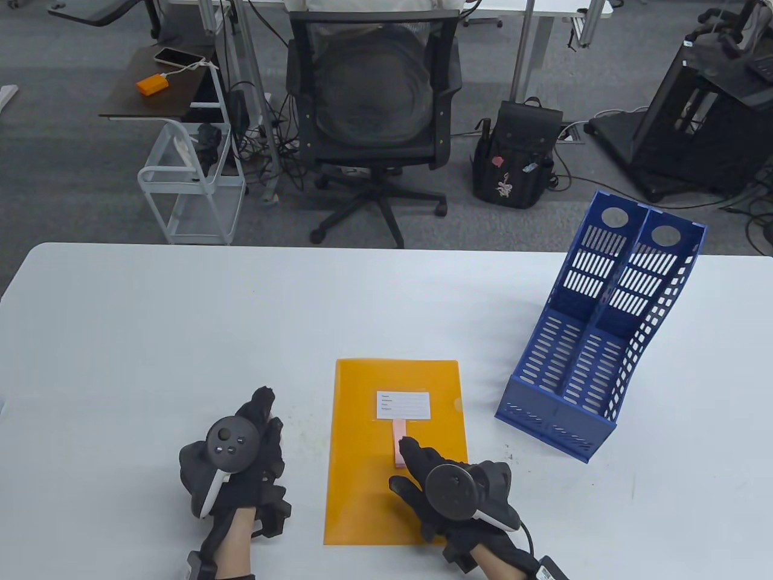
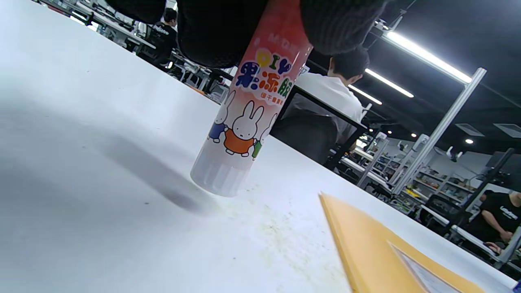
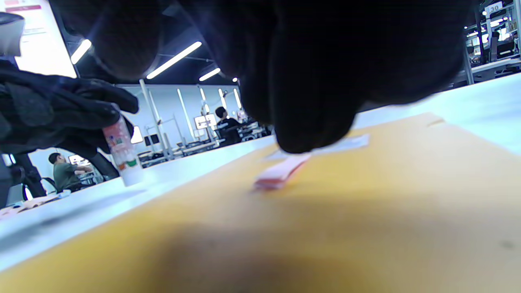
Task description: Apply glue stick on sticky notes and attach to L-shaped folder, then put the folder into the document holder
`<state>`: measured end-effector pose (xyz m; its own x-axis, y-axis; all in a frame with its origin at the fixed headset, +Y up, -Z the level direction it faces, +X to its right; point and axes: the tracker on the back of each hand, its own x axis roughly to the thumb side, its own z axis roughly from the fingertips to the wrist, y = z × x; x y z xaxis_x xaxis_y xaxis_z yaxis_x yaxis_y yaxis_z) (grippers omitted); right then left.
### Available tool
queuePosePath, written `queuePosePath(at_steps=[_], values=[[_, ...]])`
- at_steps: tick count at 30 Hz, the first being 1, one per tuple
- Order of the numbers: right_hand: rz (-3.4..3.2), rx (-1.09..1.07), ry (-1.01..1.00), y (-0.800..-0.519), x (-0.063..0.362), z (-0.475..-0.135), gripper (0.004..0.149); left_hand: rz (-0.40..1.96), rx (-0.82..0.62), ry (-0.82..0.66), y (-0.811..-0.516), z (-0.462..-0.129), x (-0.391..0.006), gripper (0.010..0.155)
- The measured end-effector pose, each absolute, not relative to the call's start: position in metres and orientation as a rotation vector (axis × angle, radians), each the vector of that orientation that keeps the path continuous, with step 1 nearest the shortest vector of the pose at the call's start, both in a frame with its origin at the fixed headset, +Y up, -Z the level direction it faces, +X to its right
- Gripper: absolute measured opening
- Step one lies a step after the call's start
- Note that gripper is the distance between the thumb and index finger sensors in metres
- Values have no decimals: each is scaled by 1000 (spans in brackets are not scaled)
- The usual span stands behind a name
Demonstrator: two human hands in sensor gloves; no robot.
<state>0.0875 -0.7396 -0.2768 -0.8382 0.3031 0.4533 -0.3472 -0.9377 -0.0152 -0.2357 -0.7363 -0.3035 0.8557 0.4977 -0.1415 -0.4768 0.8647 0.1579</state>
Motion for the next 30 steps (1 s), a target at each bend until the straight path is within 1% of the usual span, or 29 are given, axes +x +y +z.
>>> queuePosePath(at_steps=[9, 14, 21, 30], values=[[2738, 642, -127, -739, 88, -277, 72, 478, 95, 195, -744, -307, -237, 58], [2742, 634, -117, -739, 89, -277, 72, 483, 85, 193, -744, -307, -237, 58], [2746, 633, -113, -739, 89, -278, 72, 475, 80, 197, -743, -306, -237, 63], [2748, 632, -111, -739, 90, -278, 72, 488, 100, 195, -739, -304, -238, 62]])
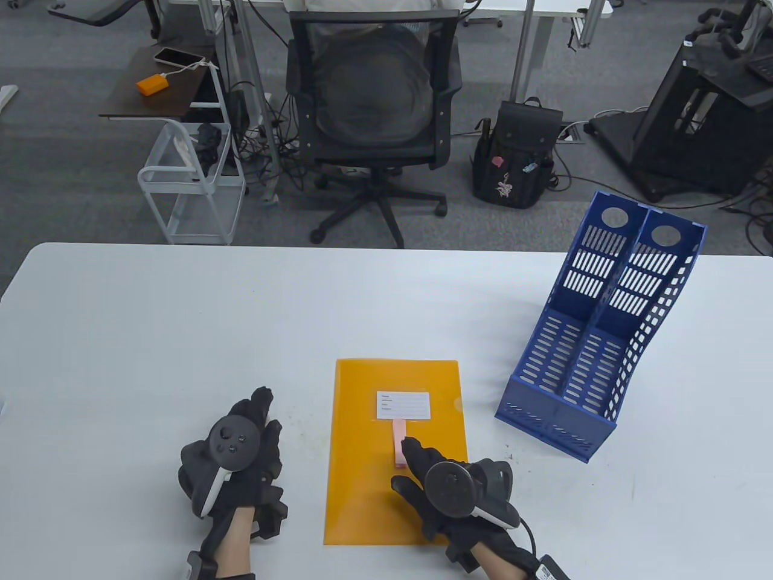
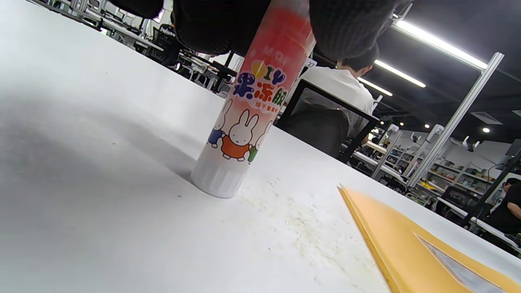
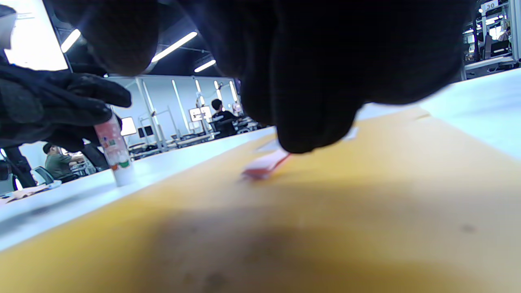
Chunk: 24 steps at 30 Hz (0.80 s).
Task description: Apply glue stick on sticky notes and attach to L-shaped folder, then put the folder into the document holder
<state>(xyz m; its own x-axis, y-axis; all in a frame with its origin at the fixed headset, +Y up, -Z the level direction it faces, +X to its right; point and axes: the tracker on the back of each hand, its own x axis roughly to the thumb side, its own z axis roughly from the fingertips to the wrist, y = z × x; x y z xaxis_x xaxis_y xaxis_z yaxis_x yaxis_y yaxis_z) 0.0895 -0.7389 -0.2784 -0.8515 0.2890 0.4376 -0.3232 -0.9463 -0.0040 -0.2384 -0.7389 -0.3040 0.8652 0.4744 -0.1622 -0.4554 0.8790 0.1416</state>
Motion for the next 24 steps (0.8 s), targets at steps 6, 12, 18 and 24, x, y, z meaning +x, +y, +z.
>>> queuePosePath(at_steps=[6, 12, 18, 24], values=[[2775, 641, -149, -738, 89, -278, 67, 489, 187, 185, -726, -296, -232, 74], [2861, 642, -228, -734, 88, -277, 66, 429, 308, 28, -706, -284, -198, 79], [2872, 571, -289, -733, 93, -279, 74, 391, 296, -195, -699, -275, -147, 74], [2966, 415, -230, -735, 100, -284, 78, 286, -31, -202, -724, -292, -120, 75]])
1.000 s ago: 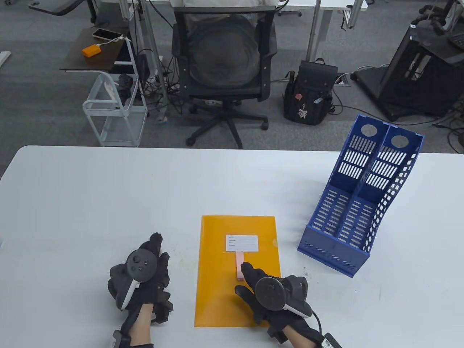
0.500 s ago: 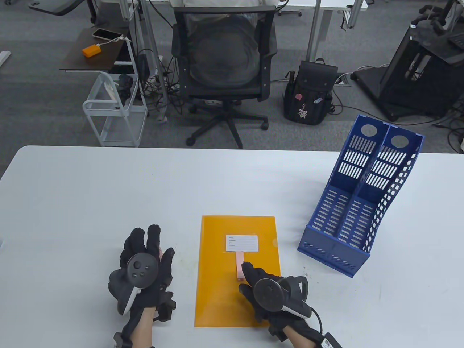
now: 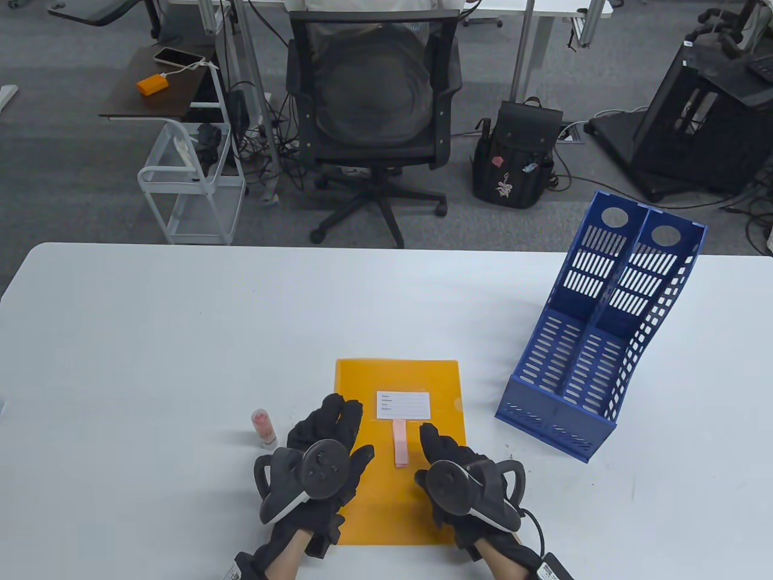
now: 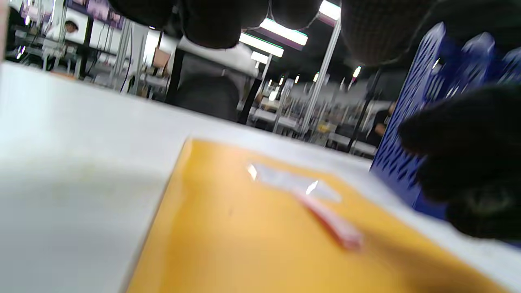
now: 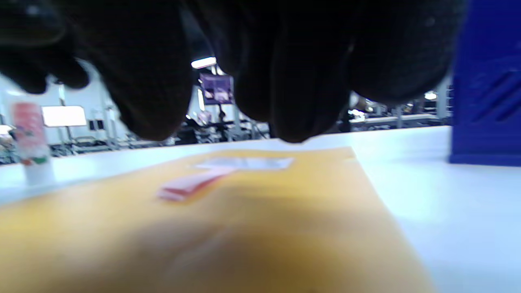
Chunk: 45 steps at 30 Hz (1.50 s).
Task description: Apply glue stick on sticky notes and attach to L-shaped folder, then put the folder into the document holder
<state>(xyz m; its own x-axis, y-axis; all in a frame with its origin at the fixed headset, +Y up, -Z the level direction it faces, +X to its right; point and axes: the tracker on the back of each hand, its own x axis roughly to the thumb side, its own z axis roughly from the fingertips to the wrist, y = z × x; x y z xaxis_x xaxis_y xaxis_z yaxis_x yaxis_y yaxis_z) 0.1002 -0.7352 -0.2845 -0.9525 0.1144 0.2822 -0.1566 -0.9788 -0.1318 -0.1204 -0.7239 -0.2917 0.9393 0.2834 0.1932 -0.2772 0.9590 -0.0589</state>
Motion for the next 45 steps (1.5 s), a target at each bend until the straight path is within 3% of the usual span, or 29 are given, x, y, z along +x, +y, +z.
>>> queuePosePath(at_steps=[5, 14, 22, 34, 40, 45], values=[[3093, 245, -90, -739, 106, -291, 79, 324, -265, -66, -748, -308, -130, 72], [3164, 108, 100, -747, 110, -297, 82, 181, -359, 159, -763, -316, -142, 67], [3131, 135, 169, -749, 110, -298, 78, 106, -340, 169, -766, -322, -132, 64], [3145, 168, 217, -749, 106, -301, 74, 267, -376, 194, -770, -323, -139, 62], [3131, 167, 223, -750, 107, -302, 74, 491, -407, 219, -773, -324, -157, 60], [3129, 165, 226, -750, 107, -302, 74, 556, -361, 215, -769, -320, -164, 57]])
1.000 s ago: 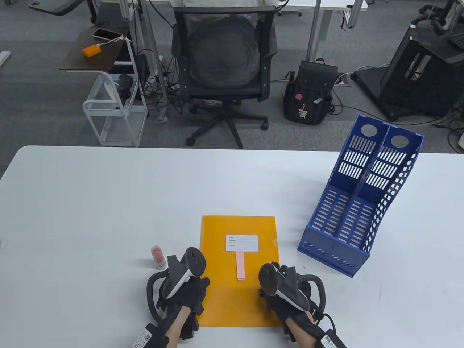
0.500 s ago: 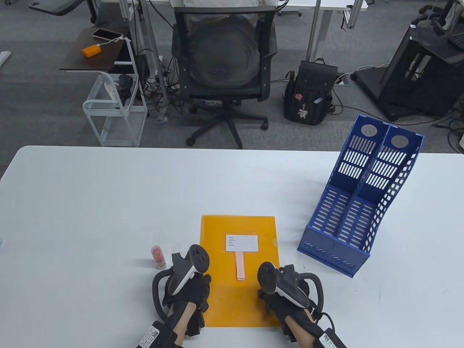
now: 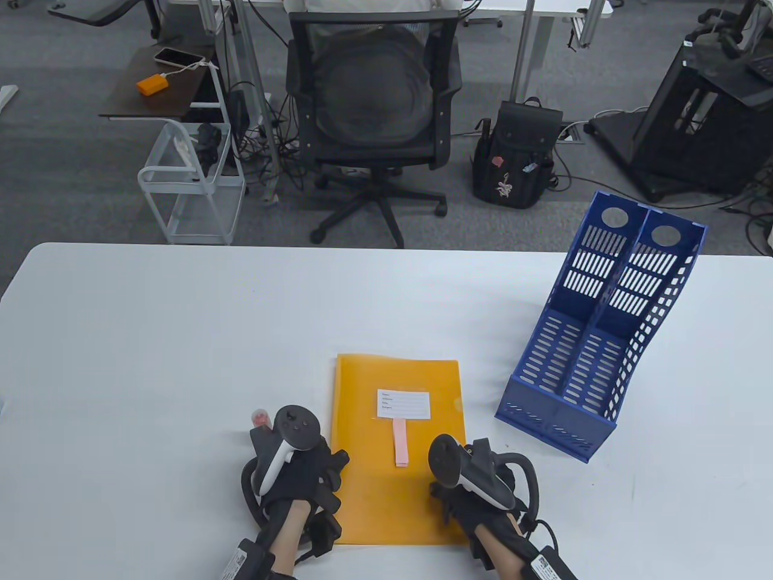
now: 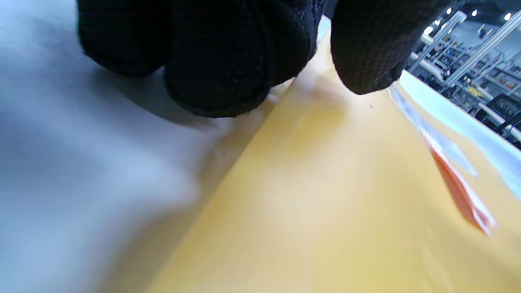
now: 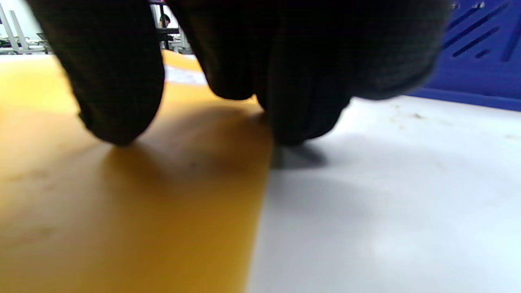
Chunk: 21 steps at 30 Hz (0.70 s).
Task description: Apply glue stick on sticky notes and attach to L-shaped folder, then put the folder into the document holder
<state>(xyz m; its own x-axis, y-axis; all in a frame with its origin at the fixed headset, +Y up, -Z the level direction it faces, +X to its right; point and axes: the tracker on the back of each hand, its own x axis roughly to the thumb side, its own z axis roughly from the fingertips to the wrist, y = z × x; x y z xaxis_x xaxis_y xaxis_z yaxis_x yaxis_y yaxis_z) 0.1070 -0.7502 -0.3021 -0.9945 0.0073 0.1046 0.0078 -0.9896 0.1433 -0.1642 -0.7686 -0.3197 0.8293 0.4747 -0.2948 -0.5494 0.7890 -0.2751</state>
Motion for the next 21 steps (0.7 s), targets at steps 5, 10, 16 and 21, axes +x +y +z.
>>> queuePosePath(at_steps=[5, 10, 16, 21], values=[[-3139, -162, -226, -751, 108, -302, 74, 761, -326, 140, -759, -315, -167, 48], [-3146, -149, -217, -752, 109, -302, 74, 947, -335, 20, -762, -316, -172, 45], [-3159, -141, -216, -752, 111, -301, 76, 986, -388, -34, -765, -316, -172, 61], [-3200, -90, -211, -753, 116, -302, 80, 942, -451, 33, -765, -310, -173, 47]])
